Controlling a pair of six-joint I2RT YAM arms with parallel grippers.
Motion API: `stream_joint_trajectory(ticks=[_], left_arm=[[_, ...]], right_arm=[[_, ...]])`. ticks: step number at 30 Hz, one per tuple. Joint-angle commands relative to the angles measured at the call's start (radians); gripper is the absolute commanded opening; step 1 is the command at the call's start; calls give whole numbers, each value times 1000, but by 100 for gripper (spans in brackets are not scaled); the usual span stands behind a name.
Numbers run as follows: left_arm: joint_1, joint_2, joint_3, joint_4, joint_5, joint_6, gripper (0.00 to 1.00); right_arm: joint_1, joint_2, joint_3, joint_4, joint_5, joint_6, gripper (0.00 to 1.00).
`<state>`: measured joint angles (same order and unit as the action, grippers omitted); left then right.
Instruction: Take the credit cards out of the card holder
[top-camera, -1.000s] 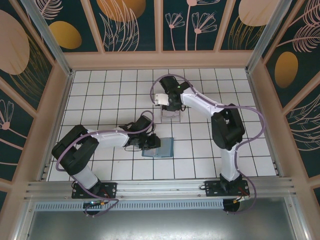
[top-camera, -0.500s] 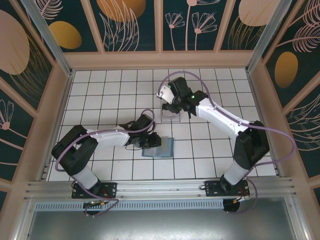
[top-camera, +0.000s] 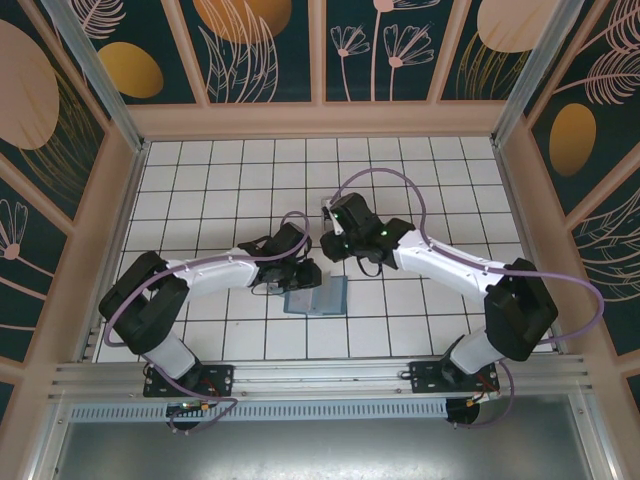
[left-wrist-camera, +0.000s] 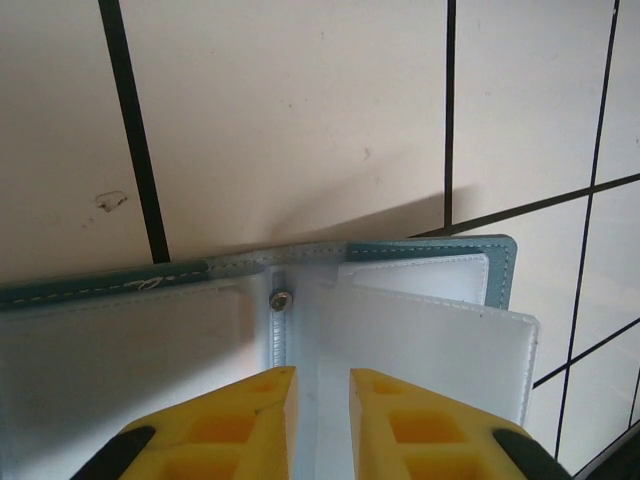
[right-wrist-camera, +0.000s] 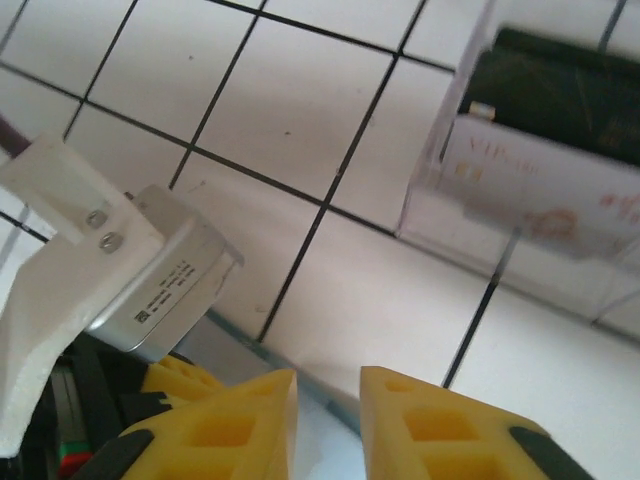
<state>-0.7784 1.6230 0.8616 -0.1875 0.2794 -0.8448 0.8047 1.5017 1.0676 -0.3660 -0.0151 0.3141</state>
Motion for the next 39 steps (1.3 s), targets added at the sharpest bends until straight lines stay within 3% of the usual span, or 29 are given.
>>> stream_joint_trajectory(ticks=[1,6,17,23,39], left_arm=[[-4,-36,-25,5,6,-2,22],[-4,-42,-94,109,84,-55,22],[-22,-62,-186,195,188,-81,22],[-36,-53,-216,230,173,-113,22],[-40,-71,-236,238,139,-126,20]], right_arm=[[-29,-26,-47,23,-82,308,20],[-65,-44,-142,115,-228,486,18],[-70,-12,-188,260,-355,597,17],[-68,34,-204,326,-422,639,16],[-38,68,-350,506,-454,745,14]])
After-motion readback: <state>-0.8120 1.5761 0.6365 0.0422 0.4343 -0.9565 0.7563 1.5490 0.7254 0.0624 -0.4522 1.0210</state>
